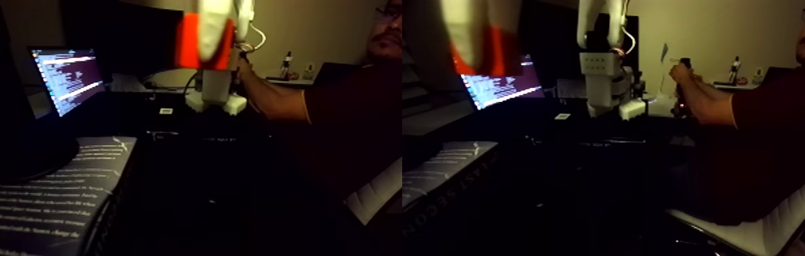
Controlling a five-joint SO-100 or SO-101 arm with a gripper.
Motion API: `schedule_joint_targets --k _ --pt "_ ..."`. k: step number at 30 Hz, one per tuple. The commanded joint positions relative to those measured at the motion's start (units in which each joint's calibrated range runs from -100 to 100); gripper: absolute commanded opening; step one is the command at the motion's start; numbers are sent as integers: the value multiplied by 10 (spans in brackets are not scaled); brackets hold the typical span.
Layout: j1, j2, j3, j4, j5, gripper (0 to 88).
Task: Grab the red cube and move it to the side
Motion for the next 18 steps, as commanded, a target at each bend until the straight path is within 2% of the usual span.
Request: schedule_joint_targets --k 1,10,18 --pt "41 -13 -2 -17 15 38" --pt "129 68 -7 -71 56 38" --pt "141 159 -12 -130 64 38"
